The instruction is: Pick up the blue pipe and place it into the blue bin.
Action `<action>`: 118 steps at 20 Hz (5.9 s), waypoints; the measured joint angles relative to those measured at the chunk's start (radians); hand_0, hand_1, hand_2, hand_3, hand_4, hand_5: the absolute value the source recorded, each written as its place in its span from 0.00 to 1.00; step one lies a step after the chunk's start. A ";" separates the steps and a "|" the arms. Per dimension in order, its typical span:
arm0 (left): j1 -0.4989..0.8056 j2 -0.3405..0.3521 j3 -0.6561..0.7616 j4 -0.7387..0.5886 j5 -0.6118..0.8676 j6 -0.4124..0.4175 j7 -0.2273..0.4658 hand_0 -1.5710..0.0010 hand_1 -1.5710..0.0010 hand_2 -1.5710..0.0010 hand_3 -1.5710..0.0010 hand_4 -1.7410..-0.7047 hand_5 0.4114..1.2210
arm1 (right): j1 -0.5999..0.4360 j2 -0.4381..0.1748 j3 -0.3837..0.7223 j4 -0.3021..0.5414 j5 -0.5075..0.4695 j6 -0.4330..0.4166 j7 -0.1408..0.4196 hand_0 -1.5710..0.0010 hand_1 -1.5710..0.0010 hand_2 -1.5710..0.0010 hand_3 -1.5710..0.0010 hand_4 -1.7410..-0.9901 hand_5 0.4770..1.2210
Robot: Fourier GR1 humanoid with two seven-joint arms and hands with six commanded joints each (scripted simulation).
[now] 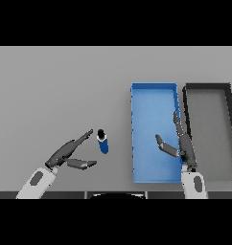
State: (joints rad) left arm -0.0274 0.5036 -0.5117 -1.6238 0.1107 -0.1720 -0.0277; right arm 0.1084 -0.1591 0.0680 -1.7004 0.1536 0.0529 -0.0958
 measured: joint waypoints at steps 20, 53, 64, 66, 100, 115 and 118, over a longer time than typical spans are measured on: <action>-0.170 -0.315 -0.037 0.297 -0.041 0.048 -0.092 0.92 0.80 0.69 0.66 0.44 0.40 | 0.023 -0.006 -0.011 -0.011 -0.001 -0.002 -0.028 1.00 1.00 1.00 1.00 0.69 0.24; -0.212 -0.455 -0.012 0.048 -0.121 -0.018 -0.028 0.00 0.00 0.00 0.00 0.26 1.00 | 0.278 0.108 0.059 -0.211 0.187 -0.187 -0.044 1.00 1.00 1.00 1.00 0.73 0.22; -0.190 -0.493 0.016 0.036 -0.155 -0.072 -0.019 0.00 0.00 0.00 0.00 0.26 1.00 | 0.161 0.004 0.101 -0.423 -0.162 0.123 0.263 1.00 0.99 0.93 1.00 0.66 0.12; -0.203 -0.500 0.029 0.035 -0.159 -0.077 0.000 0.00 0.00 0.00 0.00 0.26 1.00 | 0.080 -0.018 0.120 -0.453 -0.199 0.152 0.355 1.00 0.99 0.94 1.00 0.64 0.11; -0.163 -0.580 0.121 0.031 -0.150 -0.224 0.008 0.00 0.00 0.00 0.09 0.02 1.00 | -0.612 0.060 0.364 -0.215 -0.300 0.250 0.610 0.06 0.06 0.06 0.11 0.06 0.80; -0.188 -0.518 0.108 0.032 -0.277 -0.235 -0.002 0.80 0.82 0.83 0.84 0.67 0.65 | -0.600 0.050 0.400 -0.232 -0.255 0.161 0.621 0.00 0.00 0.00 0.00 0.00 0.99; -0.173 -0.518 0.113 0.021 -0.273 -0.225 0.062 0.90 0.91 0.91 0.92 0.73 0.36 | -0.607 0.060 0.415 -0.223 -0.228 0.150 0.591 0.00 0.00 0.00 0.00 0.00 1.00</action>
State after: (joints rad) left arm -0.2002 -0.0147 -0.3990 -1.6024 -0.1619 -0.3966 0.0347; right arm -0.4983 -0.0992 0.4833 -1.9238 -0.0739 0.2032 0.4957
